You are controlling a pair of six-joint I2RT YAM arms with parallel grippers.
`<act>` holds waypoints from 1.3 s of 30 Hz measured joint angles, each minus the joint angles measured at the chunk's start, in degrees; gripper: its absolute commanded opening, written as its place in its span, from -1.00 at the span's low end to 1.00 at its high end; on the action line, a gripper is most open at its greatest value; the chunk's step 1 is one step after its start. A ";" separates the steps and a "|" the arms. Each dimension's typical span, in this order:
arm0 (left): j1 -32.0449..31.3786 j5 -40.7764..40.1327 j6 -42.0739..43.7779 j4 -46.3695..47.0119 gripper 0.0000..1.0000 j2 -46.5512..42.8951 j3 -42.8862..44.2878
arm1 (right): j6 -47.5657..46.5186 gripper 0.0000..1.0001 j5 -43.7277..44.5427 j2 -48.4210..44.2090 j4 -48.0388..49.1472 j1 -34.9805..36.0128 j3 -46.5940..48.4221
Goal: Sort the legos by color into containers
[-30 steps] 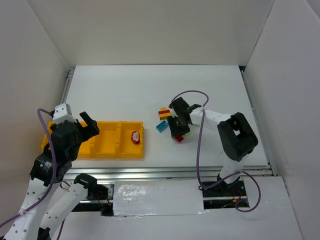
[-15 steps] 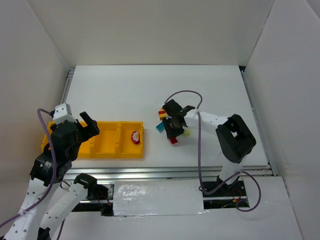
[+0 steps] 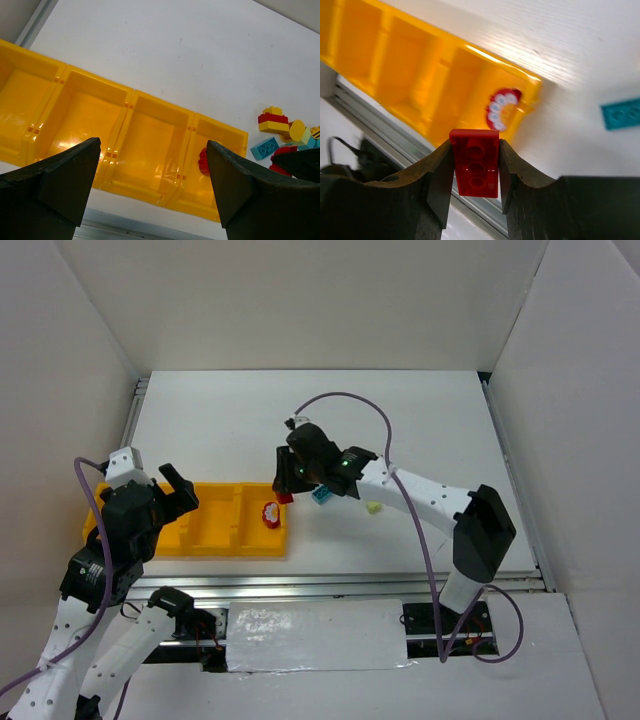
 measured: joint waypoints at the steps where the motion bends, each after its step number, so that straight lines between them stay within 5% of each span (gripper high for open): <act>1: 0.00 0.00 0.00 0.00 0.99 -0.02 0.00 | 1.38 -0.96 0.22 1.14 0.72 0.68 1.62; 7: 0.00 -0.07 0.00 0.00 0.99 -0.11 0.00 | 7.39 -0.73 1.68 10.10 2.97 4.04 10.47; 10: 0.00 -0.07 0.00 0.00 0.99 -0.31 0.00 | 8.81 -0.36 1.73 13.64 3.04 5.01 12.61; 11: 0.00 -0.07 0.00 0.00 0.99 -0.33 0.00 | 9.07 0.00 1.70 14.49 2.95 5.25 12.96; 16: 0.00 -0.04 0.00 0.00 0.99 -0.33 0.00 | 10.16 0.40 1.81 15.67 2.38 5.70 13.22; 27: 0.00 -0.02 0.00 0.02 0.99 -0.28 0.00 | 7.48 0.91 5.75 14.67 0.61 5.18 15.04; 39: 0.00 0.04 0.04 0.02 0.99 -0.20 0.00 | -5.07 0.93 7.76 17.33 -10.60 -12.79 22.53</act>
